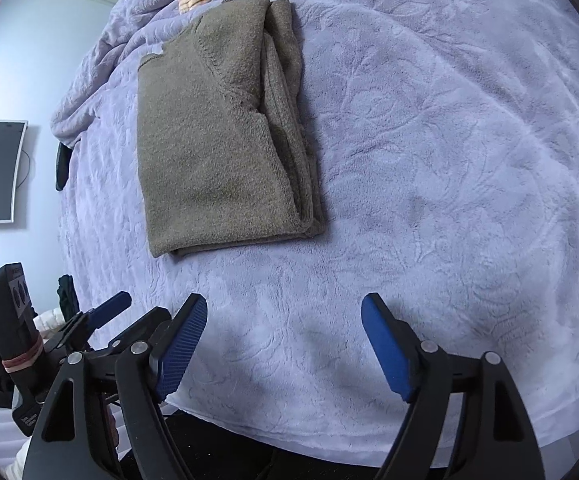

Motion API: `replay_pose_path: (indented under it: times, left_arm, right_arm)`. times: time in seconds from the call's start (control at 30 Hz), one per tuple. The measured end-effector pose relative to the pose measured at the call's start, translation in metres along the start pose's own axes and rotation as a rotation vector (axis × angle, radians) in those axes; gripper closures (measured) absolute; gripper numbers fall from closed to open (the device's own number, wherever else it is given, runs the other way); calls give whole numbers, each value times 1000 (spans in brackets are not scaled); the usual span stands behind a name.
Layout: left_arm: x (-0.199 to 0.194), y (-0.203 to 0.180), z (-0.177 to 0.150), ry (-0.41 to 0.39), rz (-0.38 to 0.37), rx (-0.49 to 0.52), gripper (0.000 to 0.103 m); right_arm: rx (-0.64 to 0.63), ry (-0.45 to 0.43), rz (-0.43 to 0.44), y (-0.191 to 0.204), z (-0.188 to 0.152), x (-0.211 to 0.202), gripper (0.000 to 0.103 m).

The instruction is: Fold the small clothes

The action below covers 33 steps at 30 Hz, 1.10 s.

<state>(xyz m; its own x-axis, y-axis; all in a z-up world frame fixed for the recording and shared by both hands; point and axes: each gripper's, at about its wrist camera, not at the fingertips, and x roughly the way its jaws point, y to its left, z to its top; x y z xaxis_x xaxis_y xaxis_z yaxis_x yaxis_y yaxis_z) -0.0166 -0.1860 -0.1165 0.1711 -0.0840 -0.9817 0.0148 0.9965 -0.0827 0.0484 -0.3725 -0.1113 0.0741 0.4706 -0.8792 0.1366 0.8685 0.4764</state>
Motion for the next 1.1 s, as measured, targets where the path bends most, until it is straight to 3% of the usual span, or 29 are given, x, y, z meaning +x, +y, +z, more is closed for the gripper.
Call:
replay_pose_path:
  times: [0.13,0.17,0.67,1.1]
  left_arm:
    - [4,3,5,12,-1,-13,9]
    - [5,4,6,18,-2,-18,9]
    - [15,9,13,47,-31,-28,9]
    - [13,40,31,15,-98,-129,9]
  right_arm:
    - [3,-9,-6,-2,5,0,1]
    - [3,-13,-2,-2,6,0,0]
    - [-90,-28,-3,11,12,0,0]
    - [-81,-11,10,7,23,-1,0]
